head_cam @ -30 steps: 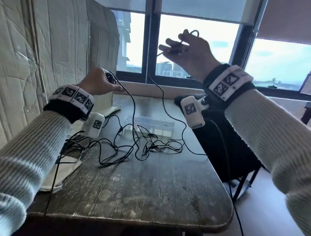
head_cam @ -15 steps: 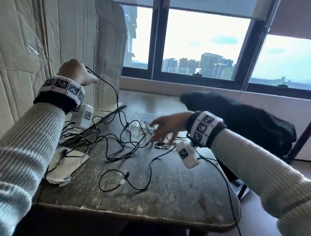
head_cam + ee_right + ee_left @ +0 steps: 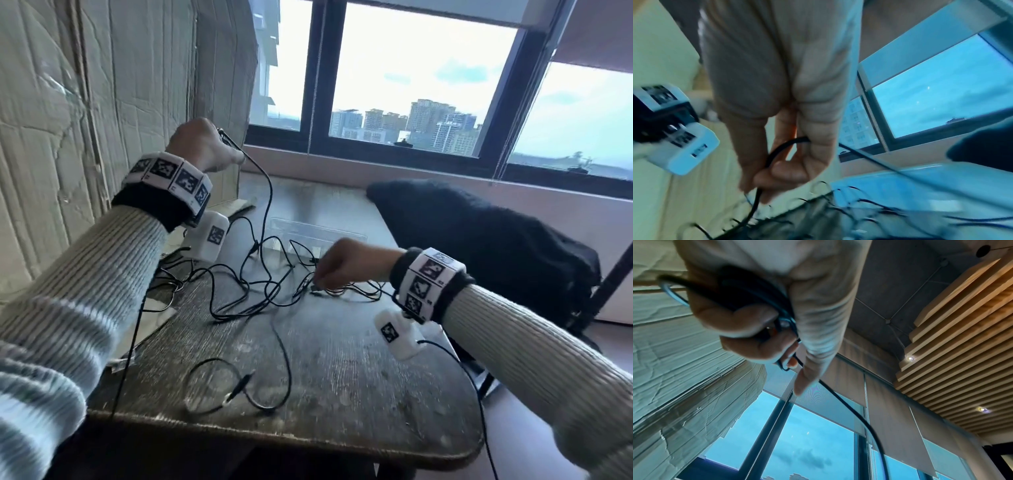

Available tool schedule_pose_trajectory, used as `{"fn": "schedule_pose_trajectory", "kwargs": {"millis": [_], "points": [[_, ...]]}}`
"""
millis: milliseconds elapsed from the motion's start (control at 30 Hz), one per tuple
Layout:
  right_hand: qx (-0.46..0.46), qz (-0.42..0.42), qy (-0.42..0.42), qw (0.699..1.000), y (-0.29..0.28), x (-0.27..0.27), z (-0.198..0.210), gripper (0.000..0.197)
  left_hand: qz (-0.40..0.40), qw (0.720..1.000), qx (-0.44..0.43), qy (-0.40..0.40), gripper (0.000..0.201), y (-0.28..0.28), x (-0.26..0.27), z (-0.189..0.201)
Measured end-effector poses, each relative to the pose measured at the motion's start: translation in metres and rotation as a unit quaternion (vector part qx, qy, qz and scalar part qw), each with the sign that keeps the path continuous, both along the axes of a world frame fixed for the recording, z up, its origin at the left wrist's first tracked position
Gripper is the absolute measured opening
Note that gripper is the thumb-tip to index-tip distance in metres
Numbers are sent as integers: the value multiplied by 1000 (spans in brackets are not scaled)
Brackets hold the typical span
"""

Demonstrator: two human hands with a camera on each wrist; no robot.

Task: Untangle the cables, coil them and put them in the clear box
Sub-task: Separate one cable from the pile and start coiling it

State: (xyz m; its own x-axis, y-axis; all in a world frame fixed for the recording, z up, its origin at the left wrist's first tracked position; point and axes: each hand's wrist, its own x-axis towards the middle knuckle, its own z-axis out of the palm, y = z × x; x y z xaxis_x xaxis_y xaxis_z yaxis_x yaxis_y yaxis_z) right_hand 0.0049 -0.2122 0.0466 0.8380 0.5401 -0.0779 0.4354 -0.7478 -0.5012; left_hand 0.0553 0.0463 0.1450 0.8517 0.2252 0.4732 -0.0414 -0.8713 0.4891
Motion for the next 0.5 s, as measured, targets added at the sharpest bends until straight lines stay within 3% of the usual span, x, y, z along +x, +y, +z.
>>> {"fn": "schedule_pose_trajectory", "kwargs": {"millis": [100,167,200,333,400,500], "points": [[195,39,-39,979,45,-10,18,16,19,999,8,-28,39,-5,0,13],[265,73,-20,961,68,-16,26,20,17,999,20,-25,36,-5,0,18],[249,90,-14,964,75,-16,27,23,14,999,30,-19,37,-5,-1,19],[-2,104,-37,994,81,-2,21,35,7,998,64,8,45,-1,-6,9],[-23,100,-46,994,75,5,18,36,0,998,59,14,38,2,-5,3],[47,40,-85,994,62,7,26,25,-25,999,39,14,26,4,-1,-1]]}}
